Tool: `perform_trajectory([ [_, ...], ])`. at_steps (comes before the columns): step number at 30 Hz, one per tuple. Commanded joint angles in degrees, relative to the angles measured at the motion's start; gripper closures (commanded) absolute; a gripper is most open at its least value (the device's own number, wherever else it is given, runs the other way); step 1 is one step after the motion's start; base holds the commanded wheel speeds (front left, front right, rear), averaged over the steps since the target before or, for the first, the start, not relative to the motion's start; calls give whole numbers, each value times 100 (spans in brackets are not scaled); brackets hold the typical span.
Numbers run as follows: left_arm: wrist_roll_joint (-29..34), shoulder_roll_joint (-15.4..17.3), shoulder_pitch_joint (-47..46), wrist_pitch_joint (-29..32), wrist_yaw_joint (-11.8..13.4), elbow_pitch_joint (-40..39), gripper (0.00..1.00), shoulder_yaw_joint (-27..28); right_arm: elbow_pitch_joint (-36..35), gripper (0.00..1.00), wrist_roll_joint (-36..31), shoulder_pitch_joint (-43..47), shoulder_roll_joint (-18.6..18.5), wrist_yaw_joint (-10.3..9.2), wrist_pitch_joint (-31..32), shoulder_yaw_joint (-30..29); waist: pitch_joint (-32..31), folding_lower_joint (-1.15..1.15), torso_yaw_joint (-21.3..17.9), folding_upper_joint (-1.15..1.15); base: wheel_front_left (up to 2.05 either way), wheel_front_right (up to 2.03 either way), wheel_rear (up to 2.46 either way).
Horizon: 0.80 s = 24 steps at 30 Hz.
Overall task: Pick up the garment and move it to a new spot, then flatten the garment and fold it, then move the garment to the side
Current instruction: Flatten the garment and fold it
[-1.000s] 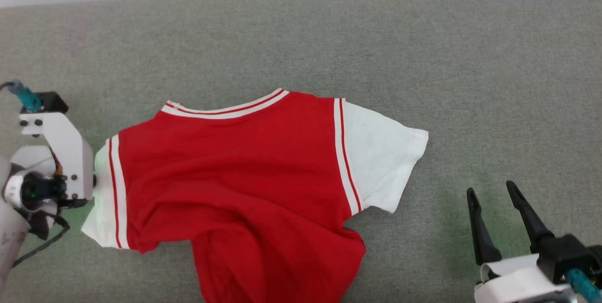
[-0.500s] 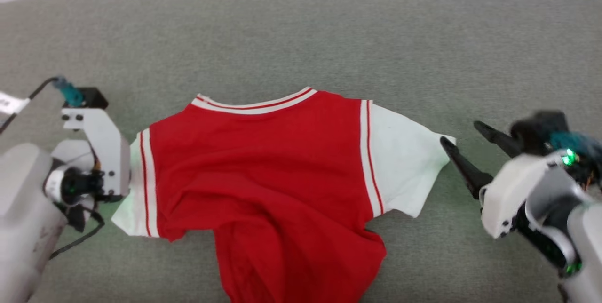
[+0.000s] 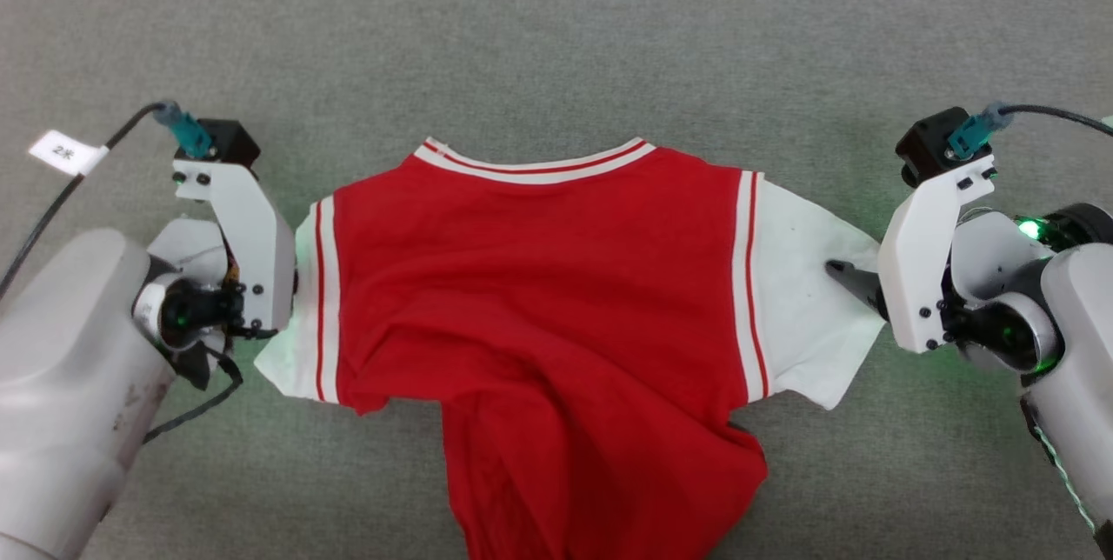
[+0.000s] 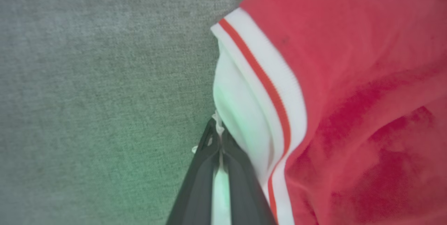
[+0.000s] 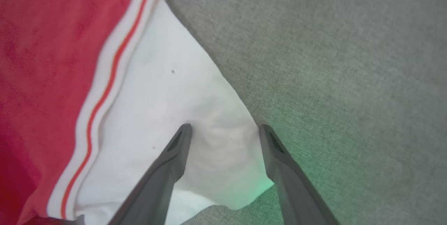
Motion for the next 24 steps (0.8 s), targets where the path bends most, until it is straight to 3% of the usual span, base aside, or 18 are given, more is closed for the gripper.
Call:
perform_trajectory([
  [1, 43, -50, 27, -16, -26, 108, 100, -57, 145, 0, -29, -121, 48, -6, 245, -62, 52, 0, 64, 0, 0, 0, 0],
  [6, 33, -106, -48, -60, -69, 249, 100, -70, 534, 0, -135, -280, 256, -6, 904, -270, 74, 0, 94, 0, 0, 0, 0],
  [7, 26, -124, -67, -77, -85, 273, 100, -69, 570, 18, -176, -310, 278, -6, 962, -310, 78, 0, 93, 0, 0, 0, 0],
  [8, 3, -147, -77, -99, -98, 308, 100, -59, 626, 88, -215, -329, 319, -6, 982, -423, 83, 0, 89, 0, 0, 0, 0],
  [9, -4, -169, -92, -104, -112, 334, 100, -60, 646, 100, -273, -351, 358, -6, 992, -454, 88, 0, 87, 0, 0, 0, 0],
  [17, -48, -255, -296, -369, -217, 500, 100, 32, 627, 100, -234, -473, 538, -5, 818, -732, -34, 0, 20, 0, 0, 0, 0],
  [24, 168, -235, -830, -671, -198, 723, 100, 68, 766, 100, -366, -888, 573, -6, -164, -784, -436, 0, -31, 0, 0, 0, 0],
])
